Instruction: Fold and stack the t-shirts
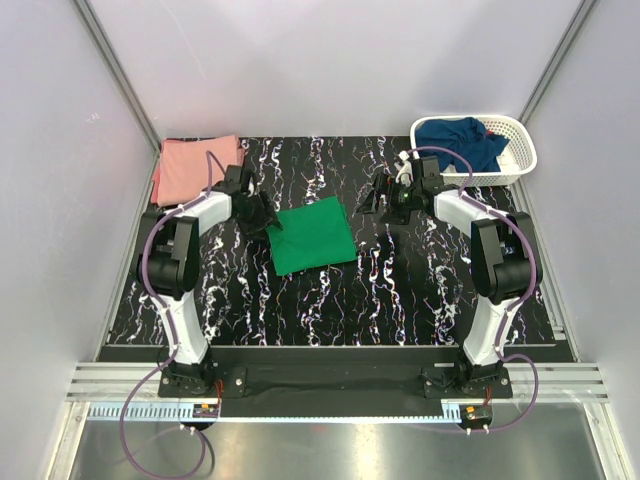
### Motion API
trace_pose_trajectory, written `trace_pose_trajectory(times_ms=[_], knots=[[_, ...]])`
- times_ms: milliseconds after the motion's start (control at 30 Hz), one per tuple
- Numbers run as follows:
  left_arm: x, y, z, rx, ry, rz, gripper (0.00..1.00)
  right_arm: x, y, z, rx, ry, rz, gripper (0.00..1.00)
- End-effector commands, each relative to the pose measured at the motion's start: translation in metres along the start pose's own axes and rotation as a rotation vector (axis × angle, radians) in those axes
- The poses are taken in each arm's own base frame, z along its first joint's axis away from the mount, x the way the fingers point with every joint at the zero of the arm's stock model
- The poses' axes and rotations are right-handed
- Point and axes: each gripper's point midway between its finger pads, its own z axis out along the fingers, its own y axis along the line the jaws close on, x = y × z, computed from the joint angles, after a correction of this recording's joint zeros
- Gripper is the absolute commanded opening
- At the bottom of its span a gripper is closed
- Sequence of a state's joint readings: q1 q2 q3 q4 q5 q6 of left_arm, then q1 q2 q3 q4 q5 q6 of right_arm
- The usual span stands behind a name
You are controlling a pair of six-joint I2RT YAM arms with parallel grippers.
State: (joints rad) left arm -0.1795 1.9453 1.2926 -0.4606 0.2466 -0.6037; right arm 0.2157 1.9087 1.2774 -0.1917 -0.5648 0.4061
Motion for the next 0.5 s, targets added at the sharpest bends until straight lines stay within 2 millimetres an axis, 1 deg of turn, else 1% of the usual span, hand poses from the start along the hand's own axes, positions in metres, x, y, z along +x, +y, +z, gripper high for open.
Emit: trace_pose_trajectory(times_ms=[0, 33, 233, 333, 367, 467], knots=[[-0.002, 0.008, -0.001, -0.023, -0.061, -0.040, 0.66, -0.028, 0.026, -0.020, -0.031, -0.076, -0.069, 1.00], [-0.003, 0.005, -0.004, -0.013, -0.079, -0.051, 0.66, -0.028, 0.027, -0.021, -0.033, -0.077, -0.070, 1.00], [-0.002, 0.001, 0.004, 0.010, -0.082, -0.068, 0.61, -0.030, 0.032, -0.028, -0.035, -0.088, -0.078, 1.00], [0.000, -0.001, 0.010, 0.015, -0.078, -0.072, 0.56, -0.032, 0.038, -0.034, -0.047, -0.110, -0.084, 1.00], [0.001, -0.001, 0.012, 0.010, -0.076, -0.069, 0.53, -0.031, 0.038, -0.034, -0.046, -0.109, -0.079, 1.00], [0.000, 0.000, 0.016, -0.003, -0.077, -0.067, 0.39, -0.031, 0.041, -0.038, -0.052, -0.114, -0.086, 1.00]])
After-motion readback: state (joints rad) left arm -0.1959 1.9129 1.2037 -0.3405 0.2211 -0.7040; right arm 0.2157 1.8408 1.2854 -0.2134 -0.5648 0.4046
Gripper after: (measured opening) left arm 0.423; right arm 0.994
